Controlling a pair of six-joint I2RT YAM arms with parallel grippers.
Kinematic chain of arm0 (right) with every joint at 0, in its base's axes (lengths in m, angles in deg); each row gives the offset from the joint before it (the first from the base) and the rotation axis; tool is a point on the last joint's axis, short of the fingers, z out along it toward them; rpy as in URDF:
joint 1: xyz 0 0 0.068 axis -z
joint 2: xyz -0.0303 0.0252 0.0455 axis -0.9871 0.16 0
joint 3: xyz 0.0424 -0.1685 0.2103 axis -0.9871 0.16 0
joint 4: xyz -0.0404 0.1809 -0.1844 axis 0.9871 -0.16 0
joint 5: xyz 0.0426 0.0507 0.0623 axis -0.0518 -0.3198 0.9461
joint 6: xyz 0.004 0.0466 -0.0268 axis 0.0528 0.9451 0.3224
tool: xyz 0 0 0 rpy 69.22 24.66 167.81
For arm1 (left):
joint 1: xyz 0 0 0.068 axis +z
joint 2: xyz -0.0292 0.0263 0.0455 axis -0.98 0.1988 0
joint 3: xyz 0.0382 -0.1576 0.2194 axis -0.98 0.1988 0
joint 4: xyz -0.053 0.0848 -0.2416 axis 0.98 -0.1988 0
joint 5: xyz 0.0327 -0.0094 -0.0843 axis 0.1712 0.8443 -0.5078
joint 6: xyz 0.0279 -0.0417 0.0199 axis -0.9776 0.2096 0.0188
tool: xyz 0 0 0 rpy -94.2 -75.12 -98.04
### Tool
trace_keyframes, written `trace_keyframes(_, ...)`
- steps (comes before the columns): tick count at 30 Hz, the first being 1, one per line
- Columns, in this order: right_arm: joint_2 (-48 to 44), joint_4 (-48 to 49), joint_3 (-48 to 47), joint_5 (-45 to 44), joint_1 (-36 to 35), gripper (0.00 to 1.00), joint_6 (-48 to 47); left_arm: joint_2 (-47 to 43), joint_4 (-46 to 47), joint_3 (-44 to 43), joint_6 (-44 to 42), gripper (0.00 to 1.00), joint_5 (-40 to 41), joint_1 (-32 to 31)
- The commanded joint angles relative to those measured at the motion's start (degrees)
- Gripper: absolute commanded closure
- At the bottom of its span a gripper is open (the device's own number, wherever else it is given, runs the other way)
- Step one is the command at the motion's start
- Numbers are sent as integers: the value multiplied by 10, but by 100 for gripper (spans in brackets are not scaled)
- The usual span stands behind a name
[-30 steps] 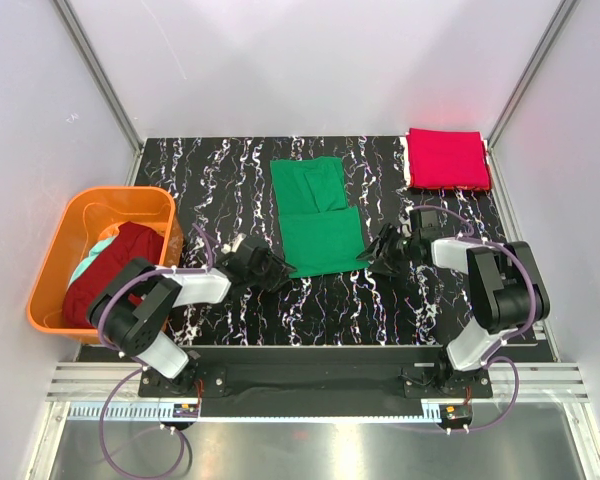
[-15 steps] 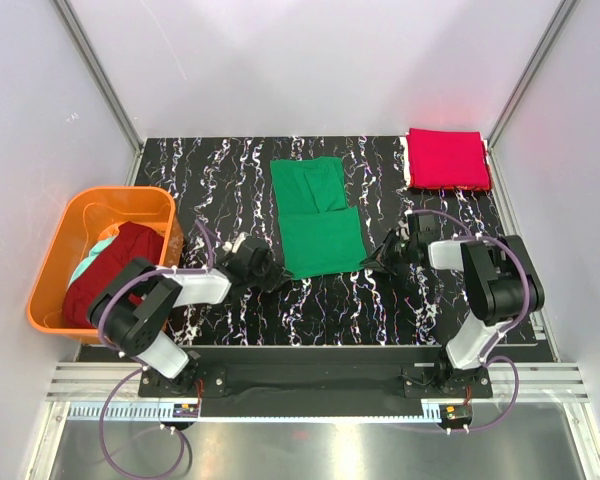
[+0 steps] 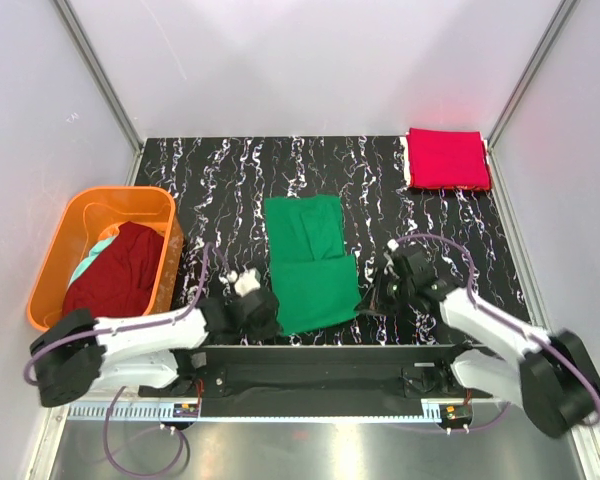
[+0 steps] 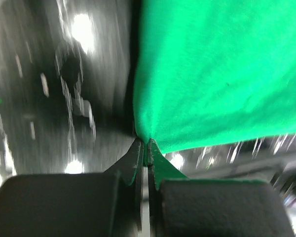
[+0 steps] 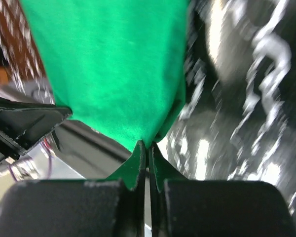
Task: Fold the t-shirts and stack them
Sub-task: Fold the tshirt
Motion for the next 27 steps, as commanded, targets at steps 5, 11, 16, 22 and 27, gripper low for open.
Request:
trace_keyframes(5,-187,-153,21,-74,-121,100,87,-101,-170,6,168,100,112,-210)
trace_keyframes(11,-271,-183,49,-85,-192,100,145,-91,-223,-30,253,100,151,-316)
trace_keyframes(16,-292,-194,31,-108,-231,100,158,-82,-250,-69,269,100,169,-339)
trace_keyframes(22,-272,-267,-75,-187,-231,100,121,-118,-364,-151,255,100,234,-332)
trace_keyframes(27,-150,-268,-180,-203,-227,100,57,-169,-335,-184,129,100,205,-211)
